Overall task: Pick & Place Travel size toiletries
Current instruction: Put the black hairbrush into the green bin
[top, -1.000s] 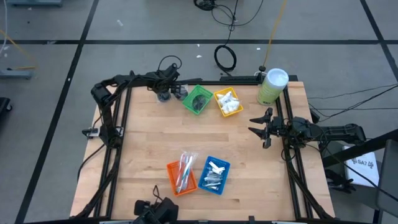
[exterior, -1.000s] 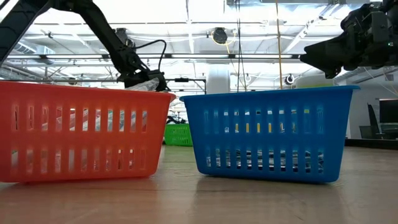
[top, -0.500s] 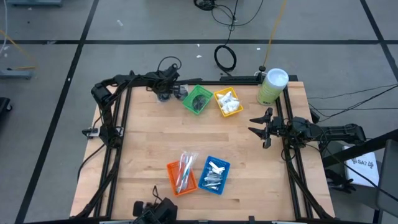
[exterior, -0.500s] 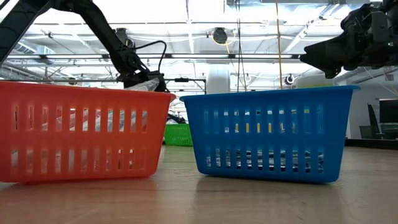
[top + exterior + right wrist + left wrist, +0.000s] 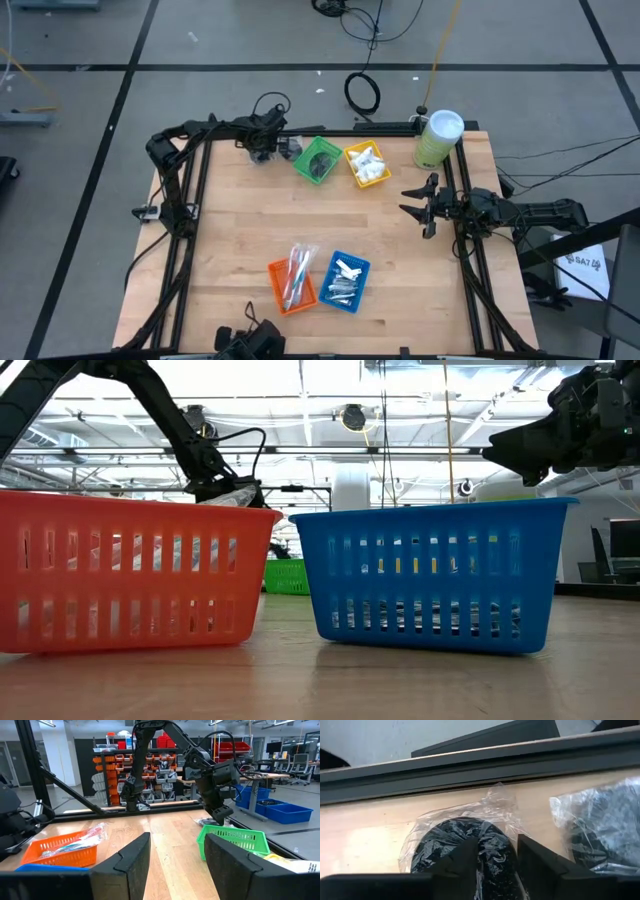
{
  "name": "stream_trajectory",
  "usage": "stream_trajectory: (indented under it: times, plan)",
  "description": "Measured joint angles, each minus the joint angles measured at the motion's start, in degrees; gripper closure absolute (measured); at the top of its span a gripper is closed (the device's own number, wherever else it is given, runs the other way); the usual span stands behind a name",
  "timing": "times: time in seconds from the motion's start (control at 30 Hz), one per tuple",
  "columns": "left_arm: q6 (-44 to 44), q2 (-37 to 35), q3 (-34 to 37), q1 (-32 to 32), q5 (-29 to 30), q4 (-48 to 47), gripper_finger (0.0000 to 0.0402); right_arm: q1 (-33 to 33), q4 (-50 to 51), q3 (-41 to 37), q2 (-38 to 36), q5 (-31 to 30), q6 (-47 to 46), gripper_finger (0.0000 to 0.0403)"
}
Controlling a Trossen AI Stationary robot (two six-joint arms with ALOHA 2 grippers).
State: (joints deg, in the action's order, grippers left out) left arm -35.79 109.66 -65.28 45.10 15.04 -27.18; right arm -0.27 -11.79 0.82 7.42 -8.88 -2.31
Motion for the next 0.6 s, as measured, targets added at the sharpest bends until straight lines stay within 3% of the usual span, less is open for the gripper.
stream_trajectory:
  times: [0.17,0.43,0.6]
  plan:
    - [1.2,-0.1,2.9,-0.8,0.2,1.9,0.0255,0.0,0.0,0.0,0.0,0.0,0.0,0.0225]
    - [1.1,-0.1,5.2,-5.1,-0.6,2.5,0.0384,0.0,0.0,0.0,0.0,0.0,0.0,0.0229]
    - [0.9,-0.7,5.4,-8.9,1.5,1.4,0.0394,0.0,0.0,0.0,0.0,0.0,0.0,0.0225]
